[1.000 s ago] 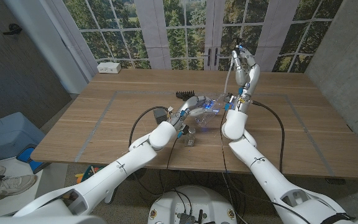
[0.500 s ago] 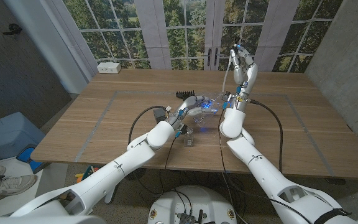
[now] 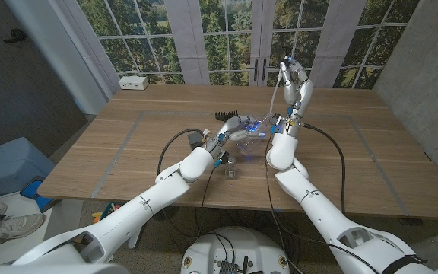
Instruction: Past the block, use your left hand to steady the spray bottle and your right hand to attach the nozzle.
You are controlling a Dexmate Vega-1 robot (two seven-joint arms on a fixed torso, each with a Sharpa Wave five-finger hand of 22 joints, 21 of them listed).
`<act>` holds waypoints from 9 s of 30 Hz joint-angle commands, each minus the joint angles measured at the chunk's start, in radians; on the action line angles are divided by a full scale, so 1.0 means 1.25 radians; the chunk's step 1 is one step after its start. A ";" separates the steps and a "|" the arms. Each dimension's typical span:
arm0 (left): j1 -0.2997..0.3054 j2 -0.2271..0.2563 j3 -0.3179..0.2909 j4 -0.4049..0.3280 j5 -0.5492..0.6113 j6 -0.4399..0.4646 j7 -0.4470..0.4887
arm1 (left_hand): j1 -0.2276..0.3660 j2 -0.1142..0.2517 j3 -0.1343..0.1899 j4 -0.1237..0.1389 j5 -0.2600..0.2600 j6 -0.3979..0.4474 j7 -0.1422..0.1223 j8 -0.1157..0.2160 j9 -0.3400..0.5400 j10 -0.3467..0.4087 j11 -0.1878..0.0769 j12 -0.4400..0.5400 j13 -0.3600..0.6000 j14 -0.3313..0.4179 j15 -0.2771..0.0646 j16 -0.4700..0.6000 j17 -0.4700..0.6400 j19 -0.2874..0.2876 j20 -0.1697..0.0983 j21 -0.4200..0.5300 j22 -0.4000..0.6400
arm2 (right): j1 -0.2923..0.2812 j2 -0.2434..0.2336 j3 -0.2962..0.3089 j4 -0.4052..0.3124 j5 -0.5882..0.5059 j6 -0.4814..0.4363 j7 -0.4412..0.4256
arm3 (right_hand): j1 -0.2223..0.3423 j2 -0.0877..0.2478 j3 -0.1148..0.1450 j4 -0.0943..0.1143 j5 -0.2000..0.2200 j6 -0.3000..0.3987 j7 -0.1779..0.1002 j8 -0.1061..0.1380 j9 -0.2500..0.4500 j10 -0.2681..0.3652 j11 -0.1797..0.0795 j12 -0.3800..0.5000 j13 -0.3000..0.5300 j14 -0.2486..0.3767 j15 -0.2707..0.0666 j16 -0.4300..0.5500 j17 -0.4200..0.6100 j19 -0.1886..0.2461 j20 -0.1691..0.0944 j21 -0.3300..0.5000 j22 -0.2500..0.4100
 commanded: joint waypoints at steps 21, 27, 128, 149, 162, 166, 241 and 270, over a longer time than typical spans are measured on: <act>-0.011 -0.011 -0.006 0.020 0.000 -0.013 0.016 | 0.111 0.210 0.076 0.067 0.005 0.158 -0.056 0.063 0.003 0.076 -0.076 -0.001 0.006 0.002 -0.109 0.004 0.002 -0.005 0.000 0.008 0.004 | -0.026 0.011 -0.010 0.021 0.056 -0.012 0.027 | 0.066 0.066 -0.001 -0.004 0.005 0.024 -0.022 0.006 0.001 0.008 0.001 -0.002 0.005 0.008 -0.130 -0.004 0.006 -0.003 -0.001 0.009 0.003; -0.013 -0.012 -0.007 0.024 -0.001 -0.017 0.017 | 0.110 0.211 0.076 0.068 0.005 0.157 -0.058 0.063 0.003 0.076 -0.076 -0.002 0.007 0.003 -0.110 0.004 0.002 -0.005 0.000 0.009 0.004 | -0.036 0.009 -0.014 0.019 0.062 -0.016 0.034 | 0.065 0.066 -0.001 -0.004 0.005 0.024 -0.019 0.006 0.001 0.008 0.000 -0.003 0.005 0.009 -0.129 -0.006 0.005 -0.003 0.000 0.011 0.002; -0.004 -0.010 -0.062 0.105 -0.021 -0.188 0.016 | 0.105 0.213 0.085 0.069 0.004 0.155 -0.062 0.073 0.002 0.078 -0.082 -0.010 0.015 0.005 -0.117 0.007 0.004 -0.009 -0.003 0.027 0.003 | -0.213 -0.226 -0.072 -0.290 -0.024 -0.323 0.137 | -0.064 0.034 -0.052 0.027 0.022 -0.121 -0.006 -0.060 0.001 -0.055 0.051 -0.043 0.012 -0.010 -0.085 -0.032 0.016 -0.033 0.044 0.040 -0.003; -0.007 -0.062 -0.059 0.171 0.019 -0.289 0.080 | 0.095 0.219 0.093 0.082 0.001 0.139 -0.075 0.074 0.007 0.062 -0.085 -0.018 0.018 0.007 -0.124 0.006 0.005 -0.012 -0.006 0.032 0.003 | -0.240 -0.271 -0.049 -0.350 0.010 -0.319 0.187 | -0.145 0.063 -0.069 0.051 0.026 -0.198 0.014 -0.110 0.002 -0.103 0.077 -0.051 0.013 -0.030 -0.064 -0.041 0.026 -0.055 0.054 0.041 -0.005; 0.008 -0.089 -0.069 0.166 0.003 -0.292 0.101 | 0.071 0.221 0.122 0.118 0.013 0.115 -0.102 0.088 0.029 0.122 -0.095 0.003 0.025 0.046 -0.130 0.011 0.002 -0.003 -0.017 0.050 0.003 | -0.255 -0.288 -0.022 -0.351 0.049 -0.278 0.220 | -0.157 0.058 -0.070 0.043 0.033 -0.209 0.029 -0.122 0.002 -0.111 0.088 -0.051 0.011 -0.032 -0.053 -0.049 0.021 -0.057 0.061 0.043 -0.005; 0.010 -0.097 -0.071 0.170 -0.012 -0.296 0.099 | 0.069 0.223 0.139 0.126 0.018 0.110 -0.101 0.093 0.031 0.186 -0.114 0.024 0.026 0.074 -0.135 0.015 -0.001 0.003 -0.023 0.060 0.003 | -0.271 -0.288 -0.009 -0.368 0.037 -0.294 0.209 | -0.153 0.060 -0.066 0.038 0.037 -0.210 0.029 -0.125 0.002 -0.113 0.087 -0.051 0.011 -0.031 -0.053 -0.052 0.019 -0.057 0.062 0.043 -0.005; 0.006 -0.029 -0.041 0.088 0.041 -0.158 0.066 | 0.073 0.219 0.161 0.128 0.017 0.097 -0.103 0.119 0.047 0.194 -0.122 0.024 0.053 0.113 -0.138 0.015 0.006 0.001 -0.036 0.093 0.003 | -0.332 -0.439 0.035 -0.637 -0.079 -0.562 0.305 | -0.010 0.040 0.102 -0.021 0.169 -0.139 -0.017 -0.086 0.062 -0.243 0.047 -0.070 -0.013 -0.108 -0.060 -0.144 -0.017 -0.091 0.055 0.054 -0.014; 0.012 -0.018 -0.050 0.074 0.026 -0.156 0.062 | 0.073 0.219 0.161 0.126 0.016 0.095 -0.106 0.123 0.046 0.192 -0.121 0.020 0.060 0.110 -0.138 0.012 0.008 -0.005 -0.037 0.102 0.003 | -0.234 -0.435 0.017 -0.601 0.022 -0.637 0.398 | -0.082 0.021 0.070 -0.002 0.160 -0.231 0.009 -0.125 0.073 -0.284 0.071 -0.071 -0.028 -0.141 -0.031 -0.144 0.005 -0.110 0.072 0.048 -0.014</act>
